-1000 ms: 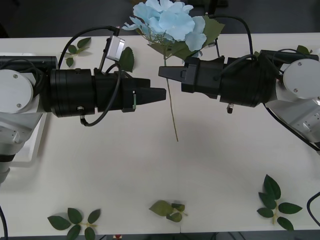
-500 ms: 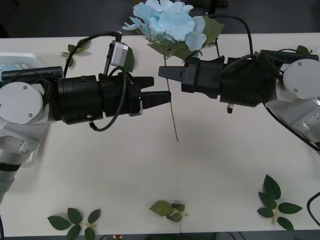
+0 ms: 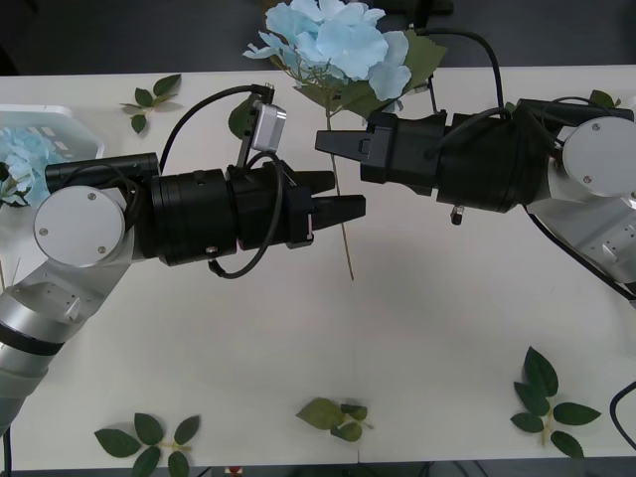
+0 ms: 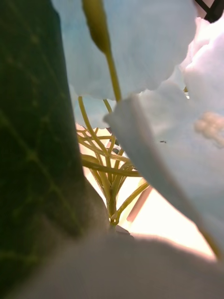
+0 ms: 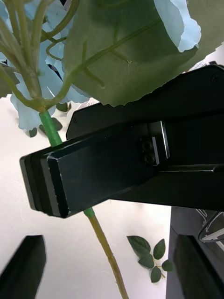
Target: Place the red flowers into the right box and the blue flowers into the left box. If a person shows an open palm, hand one flower to the person first, then continue sorting.
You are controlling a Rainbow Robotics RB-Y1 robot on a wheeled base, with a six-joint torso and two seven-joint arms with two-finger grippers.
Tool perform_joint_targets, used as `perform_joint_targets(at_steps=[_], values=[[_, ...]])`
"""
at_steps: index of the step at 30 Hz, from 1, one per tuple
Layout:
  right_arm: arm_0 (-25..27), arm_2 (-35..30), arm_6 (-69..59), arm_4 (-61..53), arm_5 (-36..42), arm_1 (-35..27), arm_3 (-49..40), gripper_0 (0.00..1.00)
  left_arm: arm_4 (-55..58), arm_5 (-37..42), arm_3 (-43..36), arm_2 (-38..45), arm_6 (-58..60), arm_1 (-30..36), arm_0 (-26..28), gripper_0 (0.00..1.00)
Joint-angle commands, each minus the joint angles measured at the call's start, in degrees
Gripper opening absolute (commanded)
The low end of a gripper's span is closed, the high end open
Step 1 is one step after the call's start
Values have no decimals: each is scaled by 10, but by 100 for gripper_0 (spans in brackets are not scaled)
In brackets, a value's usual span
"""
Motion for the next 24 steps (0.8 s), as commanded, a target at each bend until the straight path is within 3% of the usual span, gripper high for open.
perform_joint_targets(at_steps=[1,11,12,13,14,16,17,20,24], values=[[-20,0,7,-2,-6,12,-7,0,7,-15,-18,-8,-3,4,9,0],[-20,1,6,-2,-10,7,-7,0,7,-17,-18,-8,-4,5,9,0],[-20,0,7,-2,-11,2,-7,3,7,-17,-18,-8,-4,4,9,0],[-21,-1,7,-2,-10,-3,-7,21,7,-17,-18,-8,-5,4,9,0],[-20,-1,7,-2,-10,-6,-8,31,7,-17,-18,-8,-5,4,9,0],[-21,-2,6,-3,-10,-14,-8,67,7,-17,-18,-8,-6,4,9,0],[-20,-2,6,-4,-10,-15,-7,78,7,-17,-18,-8,-7,4,9,0],[-20,-2,3,-5,-10,-15,-7,88,8,-17,-18,-8,-7,4,9,0],[-21,-4,3,-6,-11,-15,-3,89,8,-17,-18,-8,-9,4,9,0]])
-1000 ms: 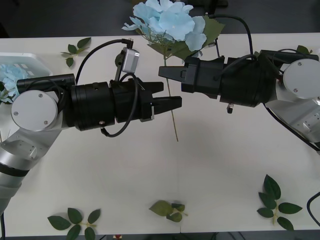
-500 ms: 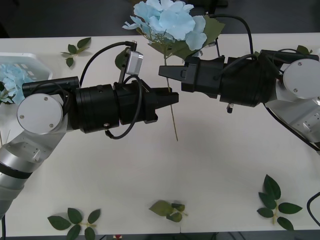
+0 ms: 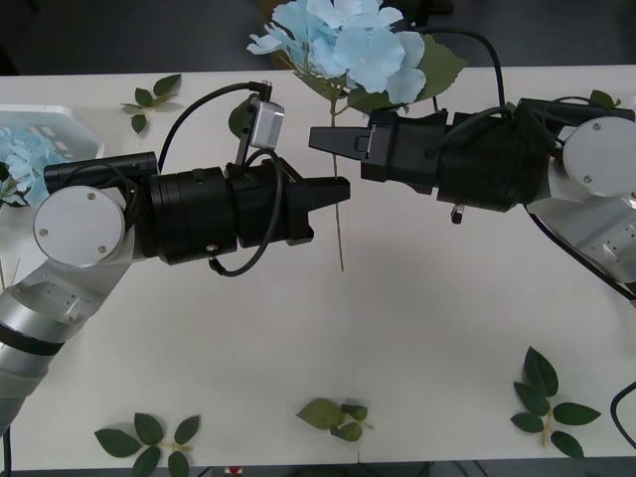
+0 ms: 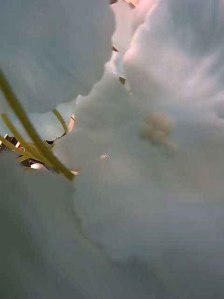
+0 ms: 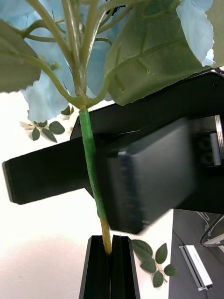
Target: Place the red flowers into the right box and the blue flowers into the left box. If a person shows an open palm, hand one flower to the person first, then continue sorting.
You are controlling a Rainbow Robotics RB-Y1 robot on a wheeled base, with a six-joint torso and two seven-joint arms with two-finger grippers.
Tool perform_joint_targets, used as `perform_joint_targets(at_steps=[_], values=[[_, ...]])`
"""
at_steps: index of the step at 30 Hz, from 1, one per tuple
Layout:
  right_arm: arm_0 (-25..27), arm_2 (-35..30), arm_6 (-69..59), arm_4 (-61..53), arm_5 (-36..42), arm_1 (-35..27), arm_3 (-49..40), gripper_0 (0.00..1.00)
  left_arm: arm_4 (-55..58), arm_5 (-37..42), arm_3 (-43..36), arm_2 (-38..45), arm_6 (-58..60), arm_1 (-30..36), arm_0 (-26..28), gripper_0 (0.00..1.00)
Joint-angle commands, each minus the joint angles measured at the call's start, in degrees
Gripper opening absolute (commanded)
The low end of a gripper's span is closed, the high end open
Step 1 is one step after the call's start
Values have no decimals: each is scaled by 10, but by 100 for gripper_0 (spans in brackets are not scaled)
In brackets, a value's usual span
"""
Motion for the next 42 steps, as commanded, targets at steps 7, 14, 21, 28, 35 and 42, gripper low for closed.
perform_joint_targets(at_steps=[7,14,21,28,35,42], values=[[-20,-24,7,-19,45,-58,27,89,10,-7,-18,-8,-15,4,8,0],[-8,-81,23,-77,185,-136,115,89,18,-8,-19,-3,-24,9,8,0],[12,-159,43,-18,282,-163,204,89,3,4,-18,-2,-4,147,-25,0],[12,-130,162,39,287,-171,213,88,69,6,-17,1,104,377,-29,0],[-3,-86,273,-70,288,-166,221,89,155,107,86,46,135,527,-10,0],[-19,-85,295,-113,329,-131,218,89,45,228,226,206,134,533,81,0]])
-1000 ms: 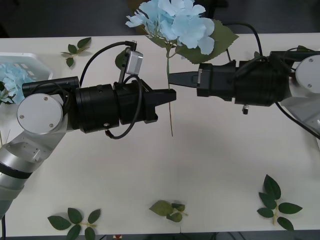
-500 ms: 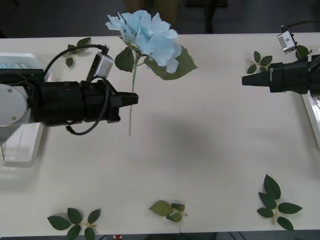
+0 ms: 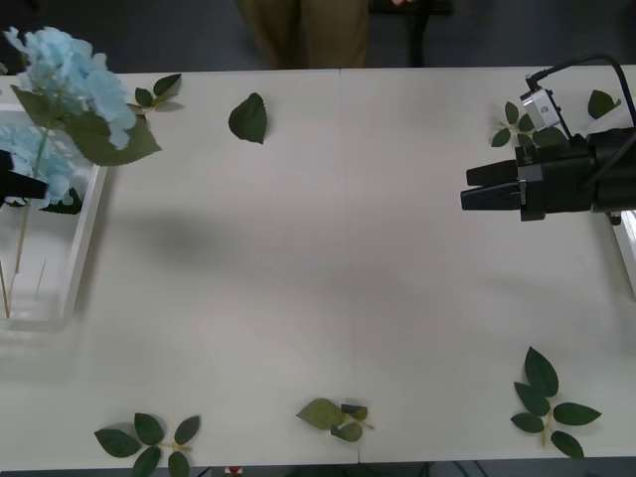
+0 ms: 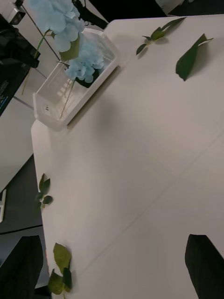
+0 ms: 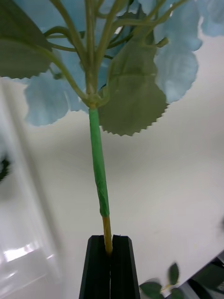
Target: Place the red flowers into the right box and the blue flowers into the left box. If a person shows an open palm, hand one flower to the person first, then continue sorting.
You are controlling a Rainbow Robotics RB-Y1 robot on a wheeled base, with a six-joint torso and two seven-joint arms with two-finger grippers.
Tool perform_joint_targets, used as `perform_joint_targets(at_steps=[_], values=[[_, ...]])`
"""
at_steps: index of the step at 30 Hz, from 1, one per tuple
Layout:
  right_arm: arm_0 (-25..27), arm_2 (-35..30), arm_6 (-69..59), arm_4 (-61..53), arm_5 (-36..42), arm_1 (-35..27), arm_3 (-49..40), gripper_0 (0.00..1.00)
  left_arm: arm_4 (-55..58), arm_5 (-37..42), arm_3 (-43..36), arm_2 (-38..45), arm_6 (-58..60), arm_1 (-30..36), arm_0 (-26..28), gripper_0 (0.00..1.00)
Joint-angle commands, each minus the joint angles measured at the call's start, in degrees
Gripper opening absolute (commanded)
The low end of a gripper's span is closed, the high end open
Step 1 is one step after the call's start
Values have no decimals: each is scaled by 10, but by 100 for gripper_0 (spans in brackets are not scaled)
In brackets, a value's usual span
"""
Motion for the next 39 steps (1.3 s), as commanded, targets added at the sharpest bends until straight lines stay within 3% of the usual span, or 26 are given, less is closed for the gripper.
perform_joint_targets(at_steps=[1,10,23,39], values=[[-26,-4,-8,-18,16,12,-3,89,-85,42,60,113,-27,14,67,0],[-24,-4,2,-27,17,35,-17,88,-230,14,128,139,-31,0,84,0],[-22,-4,11,-26,2,41,-16,89,-257,-86,190,139,-47,-107,84,0],[-15,-4,11,-27,-3,41,-16,89,-265,-87,167,144,-63,-104,84,0]])
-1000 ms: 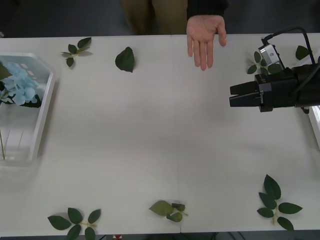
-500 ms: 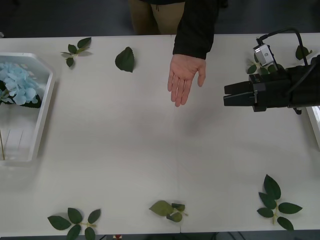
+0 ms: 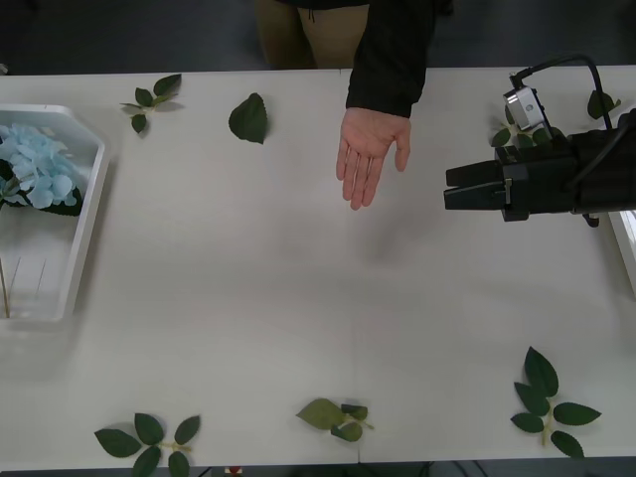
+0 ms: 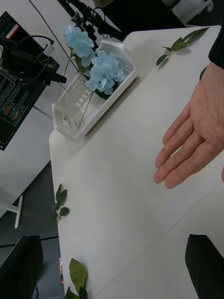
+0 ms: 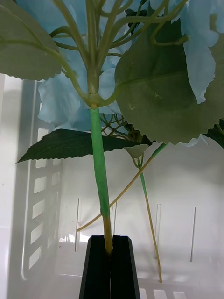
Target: Place the red flowers into the right box and the blue flowers into the left box. If a person shows an open palm, hand one flower to the person first, then continue sorting.
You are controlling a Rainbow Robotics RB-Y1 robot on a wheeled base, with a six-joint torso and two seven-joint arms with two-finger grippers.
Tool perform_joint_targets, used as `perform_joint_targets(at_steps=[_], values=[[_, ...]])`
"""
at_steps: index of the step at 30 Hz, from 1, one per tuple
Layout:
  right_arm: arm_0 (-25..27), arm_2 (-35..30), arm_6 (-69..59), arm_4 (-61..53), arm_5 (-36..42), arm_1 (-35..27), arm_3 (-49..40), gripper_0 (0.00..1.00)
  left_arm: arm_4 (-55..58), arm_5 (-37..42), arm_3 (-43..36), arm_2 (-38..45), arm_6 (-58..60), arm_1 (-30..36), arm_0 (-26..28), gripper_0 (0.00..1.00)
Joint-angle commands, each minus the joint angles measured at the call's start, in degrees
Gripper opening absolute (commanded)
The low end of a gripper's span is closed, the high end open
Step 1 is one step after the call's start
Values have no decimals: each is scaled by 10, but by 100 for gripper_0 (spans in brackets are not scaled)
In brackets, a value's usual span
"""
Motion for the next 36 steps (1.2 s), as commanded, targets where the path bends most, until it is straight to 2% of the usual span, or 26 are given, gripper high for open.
perform_joint_targets(at_steps=[1,7,12,16,20,27,31,36], values=[[-11,-5,11,-9,-7,12,-15,89,31,12,-26,11,-51,16,-1,0],[-9,-4,11,-9,-8,12,-15,89,118,173,-74,112,-53,22,-17,0],[-9,-5,11,-9,-8,12,-15,89,264,198,-91,129,-98,22,-19,0],[-9,-4,11,-9,-10,12,-15,89,399,198,-91,129,-157,1,-20,0],[-8,-4,11,-9,-10,12,-15,88,478,197,-120,121,-226,-38,-21,0],[-8,-5,11,-9,-10,12,-15,89,498,163,-215,96,-343,-130,-42,0],[-8,-4,11,-9,-10,12,-15,89,497,96,-265,39,-413,-212,-60,0],[-8,-4,11,-9,-10,12,-15,89,496,11,-276,-26,-488,-302,-73,0]])
